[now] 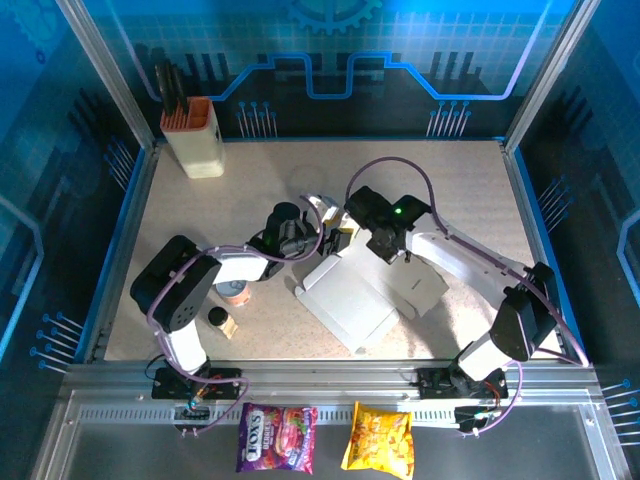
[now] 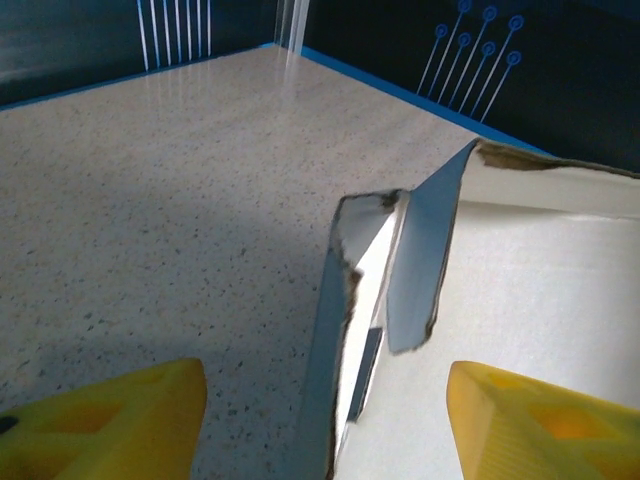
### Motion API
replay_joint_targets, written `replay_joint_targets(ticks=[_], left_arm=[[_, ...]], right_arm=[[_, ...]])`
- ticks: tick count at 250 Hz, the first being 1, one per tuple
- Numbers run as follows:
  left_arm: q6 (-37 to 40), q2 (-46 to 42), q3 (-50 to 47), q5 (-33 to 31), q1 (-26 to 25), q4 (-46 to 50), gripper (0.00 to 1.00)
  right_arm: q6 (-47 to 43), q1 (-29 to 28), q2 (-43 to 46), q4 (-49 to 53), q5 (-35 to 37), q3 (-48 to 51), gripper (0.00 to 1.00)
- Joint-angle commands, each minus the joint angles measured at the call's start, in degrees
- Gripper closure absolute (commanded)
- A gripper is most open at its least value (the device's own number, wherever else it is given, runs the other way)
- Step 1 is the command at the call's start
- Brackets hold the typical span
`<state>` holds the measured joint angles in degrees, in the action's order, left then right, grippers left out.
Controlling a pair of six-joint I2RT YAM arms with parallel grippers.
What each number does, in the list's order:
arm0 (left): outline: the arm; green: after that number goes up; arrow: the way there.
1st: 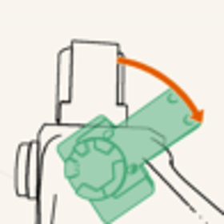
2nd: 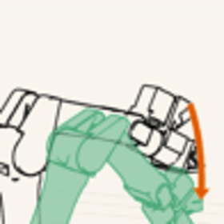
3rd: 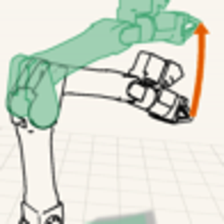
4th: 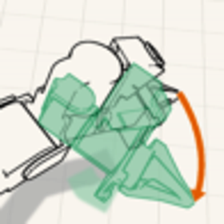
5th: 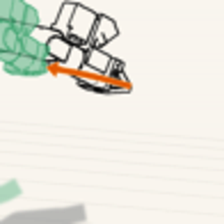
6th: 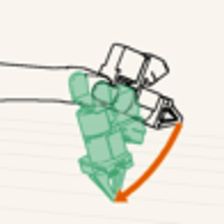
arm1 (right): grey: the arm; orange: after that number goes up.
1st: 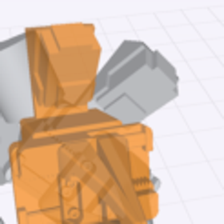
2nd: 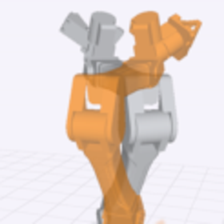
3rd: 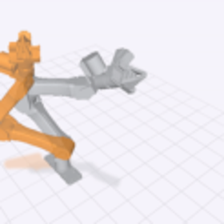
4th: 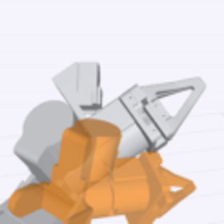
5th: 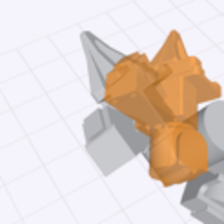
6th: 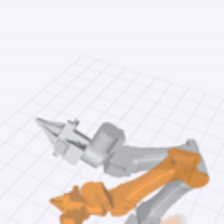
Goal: Fold the paper box
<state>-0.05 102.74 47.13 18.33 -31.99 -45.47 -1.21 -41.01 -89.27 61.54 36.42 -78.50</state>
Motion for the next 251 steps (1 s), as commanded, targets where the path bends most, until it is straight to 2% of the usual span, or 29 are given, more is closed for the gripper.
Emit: replay_joint_targets(ticks=[1, 27, 67, 80, 126, 157, 205, 251], left_arm=[[-0.45, 2.3, -1.73, 3.49, 0.24, -11.62, 0.35], [-1.74, 3.6, -2.05, 3.95, 0.26, -14.83, 0.37], [-2.66, 4.76, -2.04, 5.97, 0.26, -17.16, 0.48], [-2.98, 4.93, -2.22, 6.01, 0.26, -18.09, 0.48], [-3.13, 5.11, -2.45, 6.61, 0.26, -18.62, 0.67], [-3.08, 5.54, -2.9, 6.75, 0.17, -19.2, 0.75], [-0.86, 6.33, -4.48, 6.49, -0.9, -19.36, 0.82], [3.18, 6.07, -7.41, 5.95, -2.63, -23.67, 0.91]], right_arm=[[-0.61, -1.43, -1.22, 1.34, 1.53, -1.67, 0.96], [-0.54, -2.0, -1.49, 1.22, 1.4, -1.55, 0.96], [-0.28, -2.5, -1.95, 1.04, 1.22, -1.7, 0.96], [-0.21, -2.57, -2.21, 1.11, 1.25, -1.72, 0.96], [0.16, -2.89, -2.83, 1.22, 1.36, -1.84, 0.96], [0.83, -3.1, -2.78, 1.33, 1.36, -1.84, 0.96], [1.89, -3.87, -2.68, 1.56, 1.19, -1.74, 0.96], [2.85, -5.2, -3.06, 2.4, 1.46, -1.92, 0.95]])
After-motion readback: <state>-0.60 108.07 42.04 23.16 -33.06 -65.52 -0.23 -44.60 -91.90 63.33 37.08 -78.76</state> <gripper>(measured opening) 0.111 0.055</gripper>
